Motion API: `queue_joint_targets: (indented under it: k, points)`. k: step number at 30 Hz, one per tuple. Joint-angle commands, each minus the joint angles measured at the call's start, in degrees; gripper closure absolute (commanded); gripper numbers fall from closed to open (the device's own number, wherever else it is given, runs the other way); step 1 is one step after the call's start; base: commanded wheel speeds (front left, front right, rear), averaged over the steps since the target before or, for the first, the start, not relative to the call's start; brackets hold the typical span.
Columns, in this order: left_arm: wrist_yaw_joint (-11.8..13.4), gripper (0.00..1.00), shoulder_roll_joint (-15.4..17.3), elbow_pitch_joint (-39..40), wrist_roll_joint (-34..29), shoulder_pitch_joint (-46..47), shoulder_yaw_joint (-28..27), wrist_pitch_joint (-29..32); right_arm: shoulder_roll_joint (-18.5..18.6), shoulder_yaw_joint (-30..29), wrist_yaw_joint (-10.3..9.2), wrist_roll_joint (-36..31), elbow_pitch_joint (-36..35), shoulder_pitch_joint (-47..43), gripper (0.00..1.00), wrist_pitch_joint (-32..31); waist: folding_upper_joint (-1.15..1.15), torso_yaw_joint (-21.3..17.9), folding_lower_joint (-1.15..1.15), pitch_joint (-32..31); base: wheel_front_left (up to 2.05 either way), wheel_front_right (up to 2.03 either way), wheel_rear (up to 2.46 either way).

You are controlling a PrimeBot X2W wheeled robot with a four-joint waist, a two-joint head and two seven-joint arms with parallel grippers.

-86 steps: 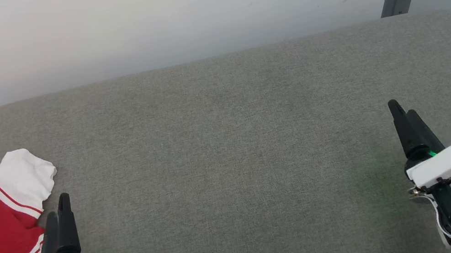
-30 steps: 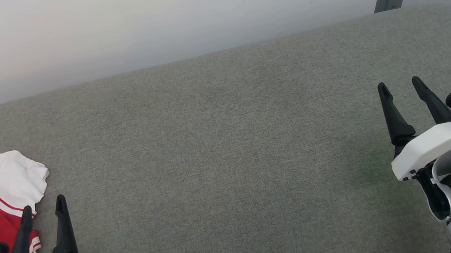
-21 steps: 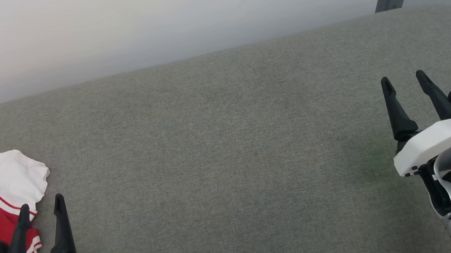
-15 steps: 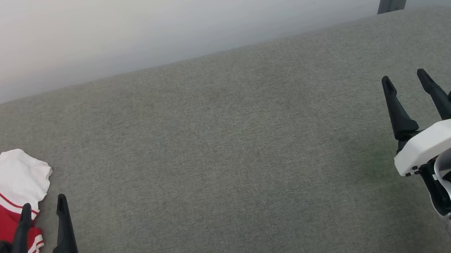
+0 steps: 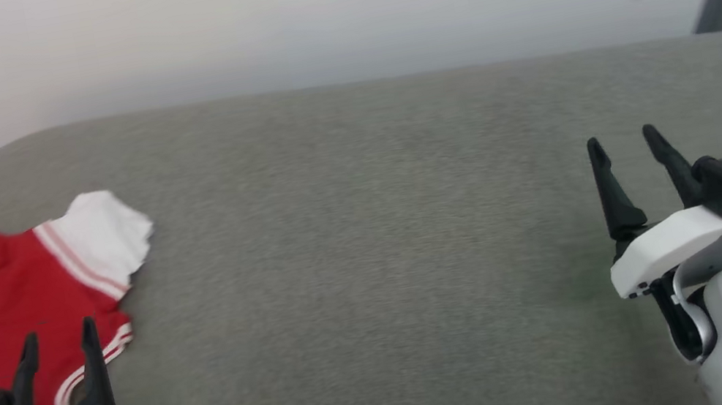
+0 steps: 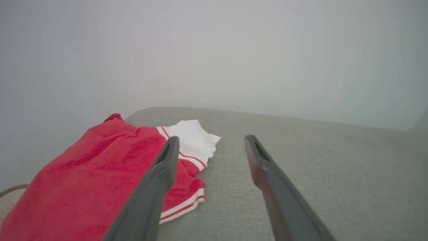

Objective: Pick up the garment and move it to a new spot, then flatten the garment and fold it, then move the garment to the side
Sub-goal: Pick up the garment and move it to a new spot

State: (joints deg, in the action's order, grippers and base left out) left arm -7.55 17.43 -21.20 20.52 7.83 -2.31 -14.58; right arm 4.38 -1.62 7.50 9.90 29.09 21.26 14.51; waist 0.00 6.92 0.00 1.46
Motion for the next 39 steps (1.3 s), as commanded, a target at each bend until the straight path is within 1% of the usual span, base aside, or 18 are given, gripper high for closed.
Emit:
queue_joint_targets:
  k: [1, 4, 12, 15, 19, 21, 22, 25, 26, 32, 34, 36, 39]
  points:
    - [0.12, 0.0, -0.3, -0.4, -1.16, 0.2, -0.59, -0.42, -0.29, 0.28, -0.02, -0.47, 0.05, -0.55, 0.0, 0.55, 0.0, 3.21, 0.0, -0.08, 0.0, 0.0, 0.0]
    - [0.13, 0.0, -1.09, -1.32, -2.69, -0.3, -1.68, -0.76, -0.84, 0.8, -0.02, -0.02, -0.5, -1.28, 0.0, 0.85, 0.0, 6.73, 0.0, -0.22, 0.0, 0.0, 0.0]
    - [0.13, 0.0, -3.54, -2.69, -3.28, -1.24, -4.2, -0.68, -1.42, 3.31, -0.02, 2.75, -0.7, -3.76, 0.0, 0.76, 0.0, 15.37, 0.0, -1.18, 0.0, 0.0, 0.0]
    - [0.14, 0.0, -4.02, -2.67, -4.42, -1.58, -5.13, -0.68, -1.49, 4.77, -0.02, 3.62, -0.38, -4.08, 0.0, 0.76, 0.0, 18.37, 0.0, -1.43, 0.0, 0.0, 0.0]
    - [0.17, 0.0, -5.57, -2.32, -5.08, -2.71, -6.79, -0.67, -1.44, 7.33, -0.02, 5.99, 0.05, -4.49, 0.0, 0.76, 0.0, 21.77, 0.0, -1.92, 0.0, 0.0, 0.0]
    - [0.31, 0.0, -6.35, -1.41, -4.61, -3.46, -8.67, -0.68, -1.45, 9.67, -0.02, 6.96, 0.59, -3.33, 0.0, 0.76, 0.0, 22.25, 0.0, -1.48, 0.0, 0.0, 0.0]
    - [0.31, 0.0, -6.35, -1.41, -4.61, -3.46, -8.67, -0.68, -1.45, 9.67, -0.02, 6.96, 0.59, -3.33, 0.0, 0.76, 0.0, 22.25, 0.0, -1.48, 0.0, 0.0, 0.0]
    - [0.41, 0.0, -8.23, -0.2, -4.01, -4.87, -11.23, -0.67, -1.38, 12.91, -0.02, 8.08, 2.11, -1.61, 0.0, 0.75, 0.0, 22.79, 0.0, -0.8, 0.0, 0.0, 0.0]
    - [0.38, 0.0, -8.85, 0.61, -3.8, -5.67, -13.13, -0.68, -1.36, 14.87, -0.02, 8.89, 2.99, -0.37, 0.0, 0.7, 0.0, 23.05, 0.0, -0.3, 0.0, 0.0, 0.0]
    - [0.26, 0.0, -11.19, 2.36, -4.48, -7.73, -16.21, -0.68, -1.4, 19.03, -0.02, 10.52, 5.62, 3.21, 0.0, 0.69, 0.0, 23.36, 0.0, 0.85, 0.0, 0.0, 0.0]
    - [0.2, 0.0, -11.44, 2.04, -4.76, -7.87, -16.11, -0.67, -1.4, 19.46, -0.02, 10.78, 5.92, 3.94, 0.0, 0.69, 0.0, 23.28, 0.0, 1.23, 0.0, 0.0, 0.0]
    - [0.15, 0.0, -11.03, 1.33, -5.01, -6.71, -14.66, -0.68, -1.4, 19.18, -0.02, 10.73, 5.81, 4.34, 0.0, 0.69, 0.0, 23.08, 0.0, 1.77, 0.0, 0.0, 0.0]
    - [0.11, 0.0, -8.4, -0.41, -5.45, -3.74, -8.52, -0.68, -1.39, 17.67, -0.02, 9.93, 5.39, 4.0, 0.0, 0.7, 0.0, 22.64, 0.0, 2.94, 0.0, 0.0, 0.0]
